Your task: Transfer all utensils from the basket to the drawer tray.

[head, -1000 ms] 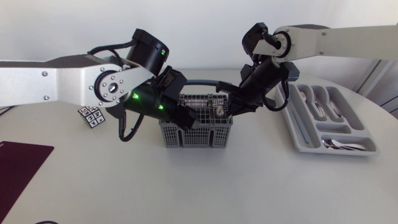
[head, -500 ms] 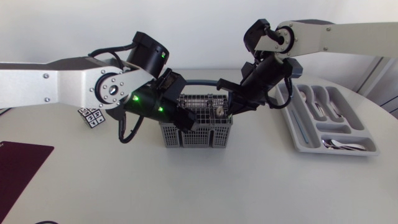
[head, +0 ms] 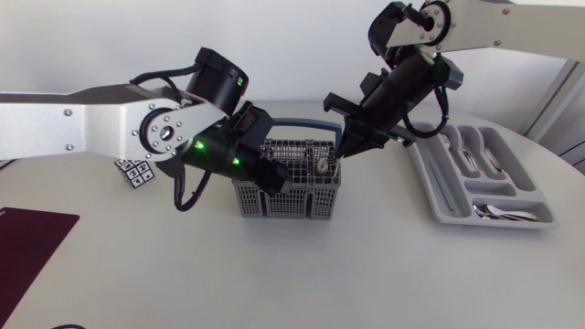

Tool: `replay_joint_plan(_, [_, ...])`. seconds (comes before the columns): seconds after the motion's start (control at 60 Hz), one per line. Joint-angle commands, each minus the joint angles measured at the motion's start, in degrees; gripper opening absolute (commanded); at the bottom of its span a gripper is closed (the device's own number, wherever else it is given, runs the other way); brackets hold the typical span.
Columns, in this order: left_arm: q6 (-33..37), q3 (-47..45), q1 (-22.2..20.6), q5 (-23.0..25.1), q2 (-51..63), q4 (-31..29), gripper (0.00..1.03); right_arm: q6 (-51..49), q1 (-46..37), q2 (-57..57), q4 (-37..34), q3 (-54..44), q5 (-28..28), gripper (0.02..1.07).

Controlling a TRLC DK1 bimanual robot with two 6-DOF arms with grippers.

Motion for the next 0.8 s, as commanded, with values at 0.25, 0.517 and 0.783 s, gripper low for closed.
replay_joint_plan(0.25, [1.0,-1.5,-0.1,-0.1,-0.6,0.7,0.57,-2.2,-1.4,-4.3,-5.5,3.8,-0.5,0.08])
replay_joint_plan(0.517, [0.9,-1.5,-0.1,-0.1,-0.5,0.7,0.57,-3.6,-3.1,-7.8,-10.5,6.9,-2.7,0.08])
replay_joint_plan(0.783, [0.8,-1.4,-0.3,-0.1,-0.6,0.7,0.57,-7.6,-6.6,-11.5,-16.1,8.6,-3.7,0.08])
